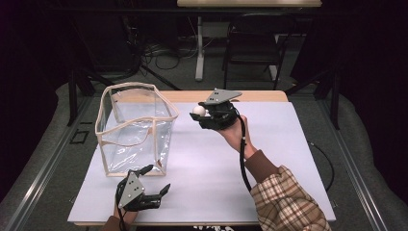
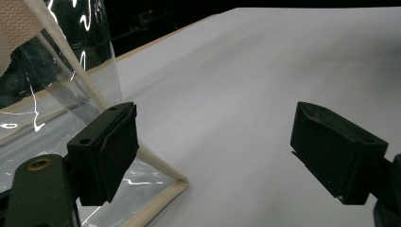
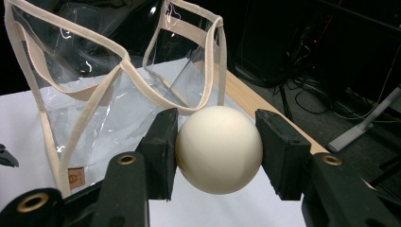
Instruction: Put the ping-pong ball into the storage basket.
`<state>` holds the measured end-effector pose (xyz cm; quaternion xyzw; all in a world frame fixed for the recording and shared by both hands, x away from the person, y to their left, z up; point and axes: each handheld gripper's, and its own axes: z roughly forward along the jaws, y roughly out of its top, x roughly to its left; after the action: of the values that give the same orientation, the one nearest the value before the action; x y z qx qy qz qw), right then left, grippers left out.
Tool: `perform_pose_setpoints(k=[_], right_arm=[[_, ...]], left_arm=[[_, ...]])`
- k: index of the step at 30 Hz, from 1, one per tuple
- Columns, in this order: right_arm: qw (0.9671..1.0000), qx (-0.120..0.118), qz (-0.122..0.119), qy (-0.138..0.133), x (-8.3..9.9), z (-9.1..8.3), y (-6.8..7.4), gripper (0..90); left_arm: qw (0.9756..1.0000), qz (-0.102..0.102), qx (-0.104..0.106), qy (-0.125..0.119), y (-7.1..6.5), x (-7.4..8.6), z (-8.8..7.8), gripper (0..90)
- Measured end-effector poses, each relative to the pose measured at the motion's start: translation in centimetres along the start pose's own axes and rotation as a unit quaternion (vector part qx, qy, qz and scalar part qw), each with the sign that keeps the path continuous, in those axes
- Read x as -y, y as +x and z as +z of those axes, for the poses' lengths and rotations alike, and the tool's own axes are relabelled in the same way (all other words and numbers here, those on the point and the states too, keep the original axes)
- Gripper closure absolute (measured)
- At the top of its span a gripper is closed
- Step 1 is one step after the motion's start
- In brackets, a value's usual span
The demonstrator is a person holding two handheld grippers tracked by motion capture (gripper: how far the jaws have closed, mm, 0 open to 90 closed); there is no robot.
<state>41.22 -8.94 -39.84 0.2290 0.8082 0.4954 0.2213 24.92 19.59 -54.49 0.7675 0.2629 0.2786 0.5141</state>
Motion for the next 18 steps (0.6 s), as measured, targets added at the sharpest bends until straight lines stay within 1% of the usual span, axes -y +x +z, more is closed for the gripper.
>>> perform_pose_setpoints(k=[7, 18], right_arm=[[1.0, -0.001, -0.005, 0.002, -0.5, 0.5, 0.1, 51.3], [0.9999, -0.004, -0.01, -0.001, -1.6, 0.8, 0.2, 51.3]], left_arm=[[1.0, 0.0, 0.0, 0.0, 0.0, 0.0, 0.0, 15.8], [1.0, -0.001, 0.001, 0.0, 0.0, 0.0, 0.0, 15.8]])
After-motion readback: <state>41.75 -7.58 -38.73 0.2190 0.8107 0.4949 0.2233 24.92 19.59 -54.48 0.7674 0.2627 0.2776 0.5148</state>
